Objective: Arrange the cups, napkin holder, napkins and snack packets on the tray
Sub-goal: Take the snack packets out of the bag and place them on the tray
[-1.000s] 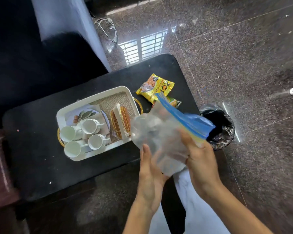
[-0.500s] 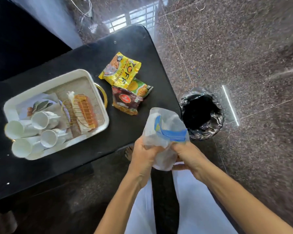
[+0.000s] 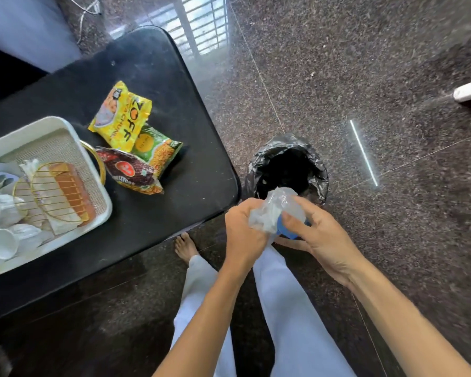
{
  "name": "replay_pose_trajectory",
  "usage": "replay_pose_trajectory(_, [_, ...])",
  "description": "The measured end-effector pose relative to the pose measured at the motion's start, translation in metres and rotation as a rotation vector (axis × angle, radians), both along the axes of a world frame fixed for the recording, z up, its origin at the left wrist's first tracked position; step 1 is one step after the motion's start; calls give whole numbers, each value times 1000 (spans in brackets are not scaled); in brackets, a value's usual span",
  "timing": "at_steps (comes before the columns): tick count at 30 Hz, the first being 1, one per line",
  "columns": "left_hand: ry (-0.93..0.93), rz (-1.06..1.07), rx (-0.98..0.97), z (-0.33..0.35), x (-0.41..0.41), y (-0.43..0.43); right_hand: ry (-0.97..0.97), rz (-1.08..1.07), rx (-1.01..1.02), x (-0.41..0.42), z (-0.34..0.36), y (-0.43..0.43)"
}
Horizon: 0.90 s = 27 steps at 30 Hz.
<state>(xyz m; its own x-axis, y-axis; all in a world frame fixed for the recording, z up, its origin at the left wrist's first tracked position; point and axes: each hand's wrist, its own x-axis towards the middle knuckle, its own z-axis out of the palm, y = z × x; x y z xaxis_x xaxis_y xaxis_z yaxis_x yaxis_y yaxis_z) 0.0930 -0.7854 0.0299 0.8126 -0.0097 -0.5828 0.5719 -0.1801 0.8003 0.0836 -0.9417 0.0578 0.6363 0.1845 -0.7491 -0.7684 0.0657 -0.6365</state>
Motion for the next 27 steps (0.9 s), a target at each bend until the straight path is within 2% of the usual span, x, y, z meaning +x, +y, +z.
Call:
replay_pose_trajectory(6, [-138, -342, 179, -15, 11, -24, -113, 98, -426, 8, -36, -32])
replay_pose_trajectory(9, [-62, -408, 253, -23, 1, -37, -113, 174, -652, 19, -61, -43])
replay_pose_trajectory(11, [28, -306, 251, -26, -8, -40, -140, 229, -766, 29, -76, -41])
replay_pose_trajectory(14, [66, -112, 232, -29, -17, -41, -197, 238, -852, 39, -101, -37])
replay_pose_trajectory(17, [155, 14, 177, -31, -17, -35, -75, 148, -887, 40, -133, -40])
replay_pose_trajectory(21, [192, 16, 140, -34, -13, -23, -82, 69, -894, 47, -167, -40])
replay_pose_trajectory(27, [231, 66, 77, -29, -5, -9, -42, 273, -943, 56, -212, -34])
